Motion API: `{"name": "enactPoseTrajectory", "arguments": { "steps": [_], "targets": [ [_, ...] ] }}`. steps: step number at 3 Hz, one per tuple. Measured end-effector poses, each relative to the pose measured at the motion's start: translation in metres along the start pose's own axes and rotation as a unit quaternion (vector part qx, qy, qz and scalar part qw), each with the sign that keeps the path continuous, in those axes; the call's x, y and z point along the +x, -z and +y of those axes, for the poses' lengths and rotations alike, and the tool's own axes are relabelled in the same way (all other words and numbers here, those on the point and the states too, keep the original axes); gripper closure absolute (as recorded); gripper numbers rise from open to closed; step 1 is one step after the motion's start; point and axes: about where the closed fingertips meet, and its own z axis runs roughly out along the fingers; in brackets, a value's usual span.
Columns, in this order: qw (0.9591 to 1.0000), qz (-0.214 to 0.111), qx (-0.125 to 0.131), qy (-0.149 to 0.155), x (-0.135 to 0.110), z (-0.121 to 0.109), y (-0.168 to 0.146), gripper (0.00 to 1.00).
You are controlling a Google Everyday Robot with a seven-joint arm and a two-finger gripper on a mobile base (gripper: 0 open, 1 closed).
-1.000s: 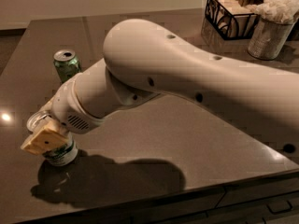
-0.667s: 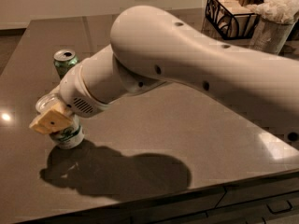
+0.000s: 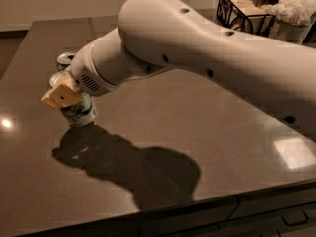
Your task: Move 7up can near green can
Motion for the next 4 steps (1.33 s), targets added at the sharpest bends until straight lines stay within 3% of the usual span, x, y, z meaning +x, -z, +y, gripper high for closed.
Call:
{"name": "enactPoseTrajectory", "arguments": {
  "steps": [1,2,4],
  "targets": [
    [0.9999,-0.003,0.013,-0.008,-0.004,-0.019,-0.011,1.00],
    [0.9997,0.000,0.019,-0.015,-0.005,-0.031,-0.024,0.88],
    [0.9993,0.006,0.019,-0.033,0.012,-0.063,-0.041,0.41]
  ]
}}
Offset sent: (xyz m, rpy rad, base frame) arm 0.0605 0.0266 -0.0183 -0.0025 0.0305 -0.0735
